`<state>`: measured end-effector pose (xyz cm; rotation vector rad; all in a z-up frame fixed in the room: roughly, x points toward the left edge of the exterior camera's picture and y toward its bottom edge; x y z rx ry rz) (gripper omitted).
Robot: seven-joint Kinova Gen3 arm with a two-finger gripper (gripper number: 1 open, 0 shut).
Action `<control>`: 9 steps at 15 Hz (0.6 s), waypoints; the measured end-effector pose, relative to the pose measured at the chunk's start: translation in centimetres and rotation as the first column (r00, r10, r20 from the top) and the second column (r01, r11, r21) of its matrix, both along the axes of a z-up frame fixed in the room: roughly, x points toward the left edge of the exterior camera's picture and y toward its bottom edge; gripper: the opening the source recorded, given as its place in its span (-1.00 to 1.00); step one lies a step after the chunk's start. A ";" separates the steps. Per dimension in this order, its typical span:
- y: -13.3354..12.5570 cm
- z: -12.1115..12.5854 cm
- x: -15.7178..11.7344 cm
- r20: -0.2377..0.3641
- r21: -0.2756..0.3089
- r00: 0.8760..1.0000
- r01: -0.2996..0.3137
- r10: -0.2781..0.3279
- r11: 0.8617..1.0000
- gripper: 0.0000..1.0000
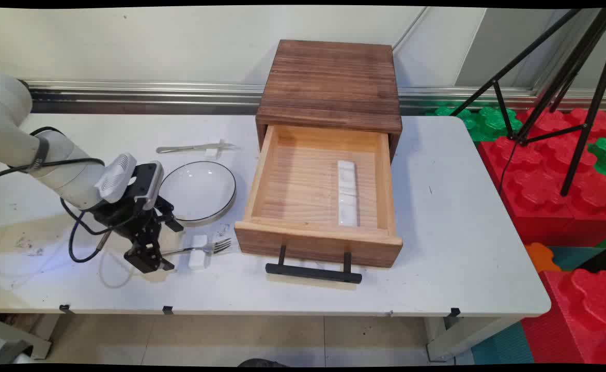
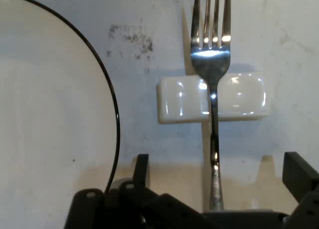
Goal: Pick up the knife from the left of the white plate
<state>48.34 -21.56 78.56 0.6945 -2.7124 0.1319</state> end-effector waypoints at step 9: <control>2.3 1.9 1.1 -0.008 -0.011 0.999 -0.048 0.048 0.999 1.00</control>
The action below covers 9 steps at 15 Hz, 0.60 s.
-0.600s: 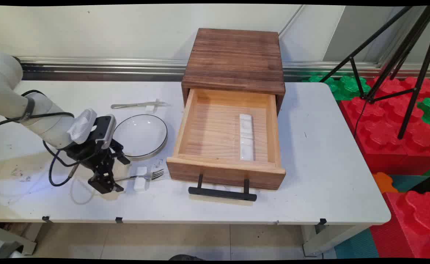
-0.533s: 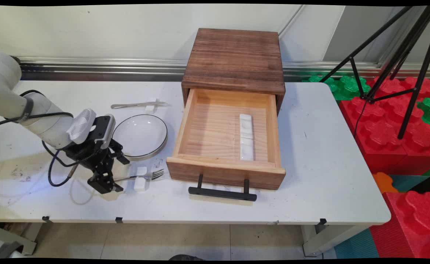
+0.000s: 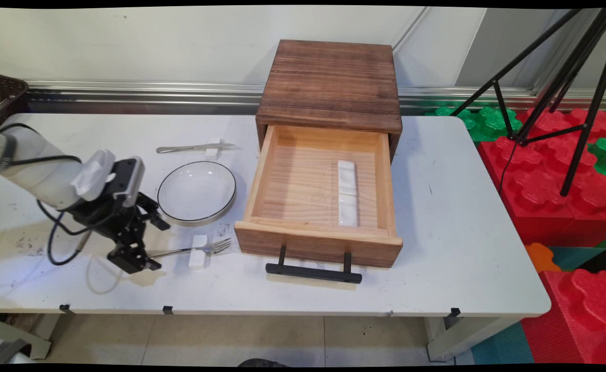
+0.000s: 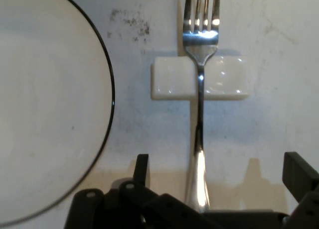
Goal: Pick up the knife from the left of the white plate
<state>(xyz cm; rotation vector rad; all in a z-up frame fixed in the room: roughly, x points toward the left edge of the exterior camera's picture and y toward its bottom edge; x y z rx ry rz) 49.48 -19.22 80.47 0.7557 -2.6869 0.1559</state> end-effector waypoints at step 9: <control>2.2 6.5 3.5 -0.006 -0.071 0.998 -0.056 0.056 0.996 1.00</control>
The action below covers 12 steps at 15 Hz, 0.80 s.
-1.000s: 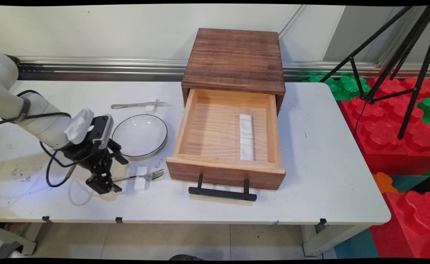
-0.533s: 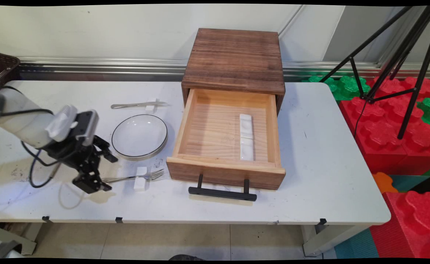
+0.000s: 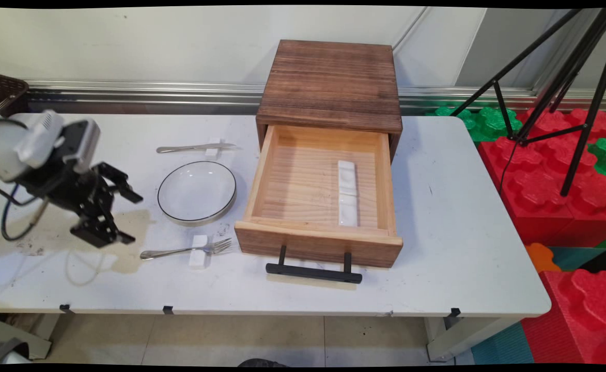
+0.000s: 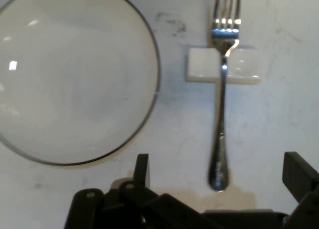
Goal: Pick up the knife from the left of the white plate
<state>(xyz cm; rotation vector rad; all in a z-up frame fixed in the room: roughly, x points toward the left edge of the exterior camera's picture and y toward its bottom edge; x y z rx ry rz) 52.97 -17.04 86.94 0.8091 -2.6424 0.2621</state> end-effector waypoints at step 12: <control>-6.3 5.9 2.4 0.088 -0.119 0.986 -0.129 0.140 0.984 1.00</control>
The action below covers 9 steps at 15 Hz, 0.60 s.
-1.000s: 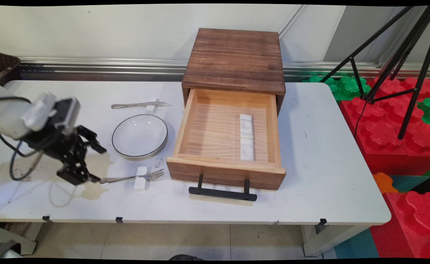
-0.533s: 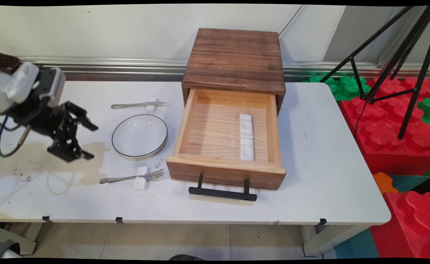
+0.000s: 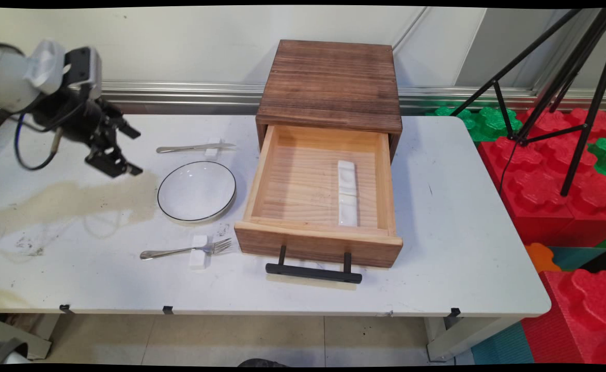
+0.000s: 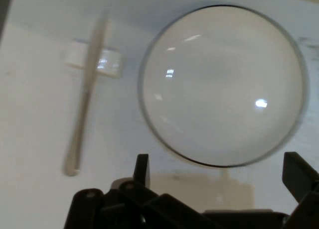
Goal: Pick up the knife from the left of the white plate
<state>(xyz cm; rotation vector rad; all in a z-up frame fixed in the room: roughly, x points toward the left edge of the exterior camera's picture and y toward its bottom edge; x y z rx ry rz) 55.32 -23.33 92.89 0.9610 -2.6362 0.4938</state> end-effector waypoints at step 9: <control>-8.2 -0.3 2.1 0.102 -0.042 0.993 -0.057 0.061 0.998 1.00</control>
